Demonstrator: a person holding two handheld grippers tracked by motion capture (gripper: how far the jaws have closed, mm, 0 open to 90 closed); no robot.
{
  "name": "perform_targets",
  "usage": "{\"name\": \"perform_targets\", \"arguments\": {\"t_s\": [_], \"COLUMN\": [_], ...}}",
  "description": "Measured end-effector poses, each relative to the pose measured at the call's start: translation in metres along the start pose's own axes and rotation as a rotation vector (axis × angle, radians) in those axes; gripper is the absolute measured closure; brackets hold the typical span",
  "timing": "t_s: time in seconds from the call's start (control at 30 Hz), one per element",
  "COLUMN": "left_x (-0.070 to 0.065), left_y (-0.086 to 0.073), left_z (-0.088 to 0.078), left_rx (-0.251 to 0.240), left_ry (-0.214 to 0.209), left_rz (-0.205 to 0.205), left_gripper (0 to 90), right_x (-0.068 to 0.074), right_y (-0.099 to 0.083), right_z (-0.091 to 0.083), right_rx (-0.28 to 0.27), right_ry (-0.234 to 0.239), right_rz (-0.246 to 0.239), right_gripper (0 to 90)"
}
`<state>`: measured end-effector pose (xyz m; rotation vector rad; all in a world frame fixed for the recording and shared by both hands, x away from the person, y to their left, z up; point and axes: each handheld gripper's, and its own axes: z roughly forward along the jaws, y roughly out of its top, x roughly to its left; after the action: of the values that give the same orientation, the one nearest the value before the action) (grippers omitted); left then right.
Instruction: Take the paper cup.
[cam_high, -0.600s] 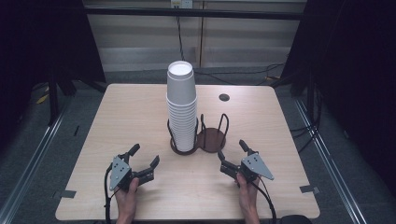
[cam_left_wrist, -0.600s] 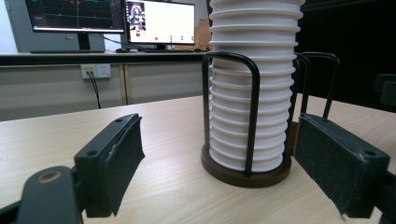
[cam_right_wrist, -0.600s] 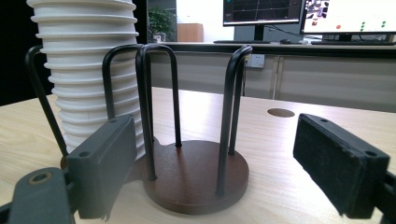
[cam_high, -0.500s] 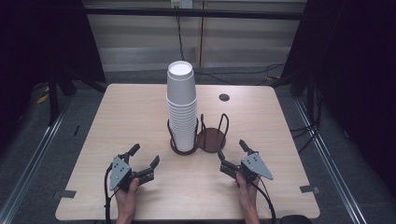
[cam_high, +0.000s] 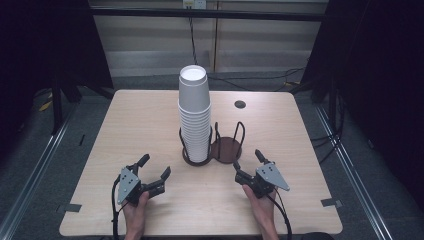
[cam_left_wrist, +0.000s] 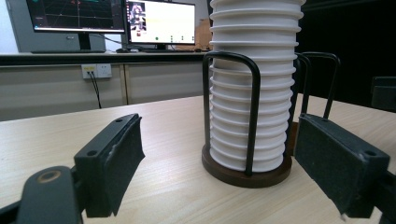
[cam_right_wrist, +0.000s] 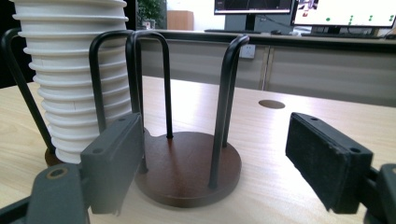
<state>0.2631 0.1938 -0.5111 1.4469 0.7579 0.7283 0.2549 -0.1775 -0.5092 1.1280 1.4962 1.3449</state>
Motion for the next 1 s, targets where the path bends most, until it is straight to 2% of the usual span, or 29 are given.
{"name": "perform_targets", "arguments": {"t_s": [0.1,0.23,0.37,0.53,0.57,0.73,0.8,0.87,1.0], "left_x": [0.0,0.0,0.0,0.0,0.0,0.0,0.0,0.0,0.0], "left_y": [0.0,0.0,0.0,0.0,0.0,0.0,0.0,0.0,0.0], "left_z": [0.0,0.0,0.0,0.0,0.0,0.0,0.0,0.0,0.0], "left_rx": [0.001,0.0,0.0,0.0,0.0,0.0,0.0,0.0,-0.002], "left_ry": [0.002,0.002,0.003,0.003,0.003,0.005,0.004,0.005,0.0], "left_rz": [0.005,0.003,0.003,0.003,0.003,0.003,0.003,0.003,-0.002], "left_gripper": [15.6,15.6,15.6,15.6,15.6,15.6,15.6,15.6,15.6], "right_x": [0.0,0.002,0.002,0.002,0.002,0.001,0.001,0.0,0.001], "right_y": [0.001,0.006,0.016,0.029,0.029,0.05,0.054,0.067,0.083], "right_z": [0.0,-0.001,-0.001,-0.001,-0.001,0.002,0.003,0.004,0.008], "right_rx": [0.023,0.033,0.053,0.047,0.047,0.054,0.053,0.034,0.032], "right_ry": [0.016,0.048,0.098,0.162,0.162,0.236,0.243,0.28,0.308], "right_rz": [0.016,0.005,0.036,0.041,0.041,0.043,0.033,0.04,0.036], "right_gripper": [18.0,19.2,21.1,22.3,22.3,23.0,23.0,23.6,23.3]}}
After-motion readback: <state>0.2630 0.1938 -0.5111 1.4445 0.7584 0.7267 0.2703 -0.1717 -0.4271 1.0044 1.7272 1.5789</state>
